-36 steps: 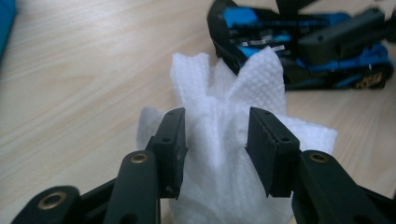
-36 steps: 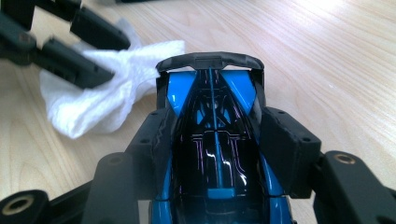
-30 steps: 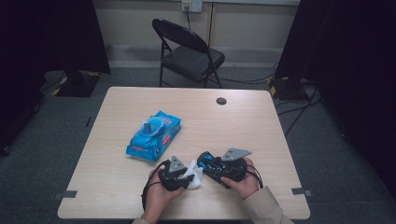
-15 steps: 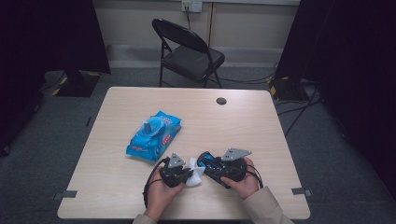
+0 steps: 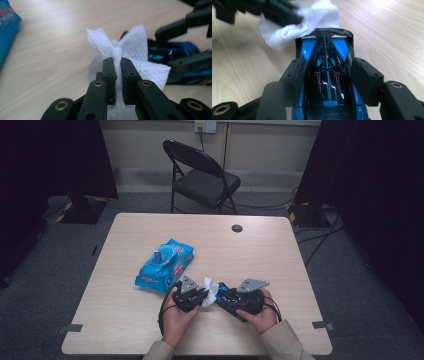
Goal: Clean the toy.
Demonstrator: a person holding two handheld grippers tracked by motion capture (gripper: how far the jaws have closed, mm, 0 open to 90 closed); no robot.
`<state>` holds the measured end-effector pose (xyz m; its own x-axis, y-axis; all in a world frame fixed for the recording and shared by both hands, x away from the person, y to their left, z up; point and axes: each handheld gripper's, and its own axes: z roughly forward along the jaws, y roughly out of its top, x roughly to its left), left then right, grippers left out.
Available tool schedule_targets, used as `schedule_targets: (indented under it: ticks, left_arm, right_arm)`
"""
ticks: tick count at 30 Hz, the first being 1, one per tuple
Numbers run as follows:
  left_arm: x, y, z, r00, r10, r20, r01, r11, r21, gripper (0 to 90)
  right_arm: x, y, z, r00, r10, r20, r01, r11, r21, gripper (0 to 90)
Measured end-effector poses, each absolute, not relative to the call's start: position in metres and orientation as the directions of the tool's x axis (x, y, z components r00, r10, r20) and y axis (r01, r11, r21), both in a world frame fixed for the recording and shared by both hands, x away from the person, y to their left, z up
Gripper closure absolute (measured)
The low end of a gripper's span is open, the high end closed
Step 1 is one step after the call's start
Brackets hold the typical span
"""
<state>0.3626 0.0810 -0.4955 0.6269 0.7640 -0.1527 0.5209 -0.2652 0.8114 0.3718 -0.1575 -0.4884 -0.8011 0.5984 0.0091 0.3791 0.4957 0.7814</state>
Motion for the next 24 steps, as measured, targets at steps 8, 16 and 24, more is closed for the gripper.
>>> schedule_targets:
  ticks: [8, 16, 24]
  left_arm:
    - [0.359, 0.078, -0.505, 0.646, 0.747, -0.157, 0.548, -0.310, 0.777, 78.0]
    - [0.354, 0.070, -0.505, 0.646, 0.750, -0.142, 0.550, -0.328, 0.768, 82.2]
    - [0.349, 0.064, -0.502, 0.654, 0.745, -0.134, 0.556, -0.353, 0.753, 82.9]
  right_arm:
    - [0.372, -0.158, -0.488, -0.802, 0.597, 0.010, 0.379, 0.496, 0.781, 44.5]
    - [0.372, -0.157, -0.488, -0.800, 0.600, 0.011, 0.383, 0.497, 0.779, 44.5]
    - [0.372, -0.157, -0.488, -0.800, 0.600, 0.009, 0.382, 0.499, 0.778, 44.5]
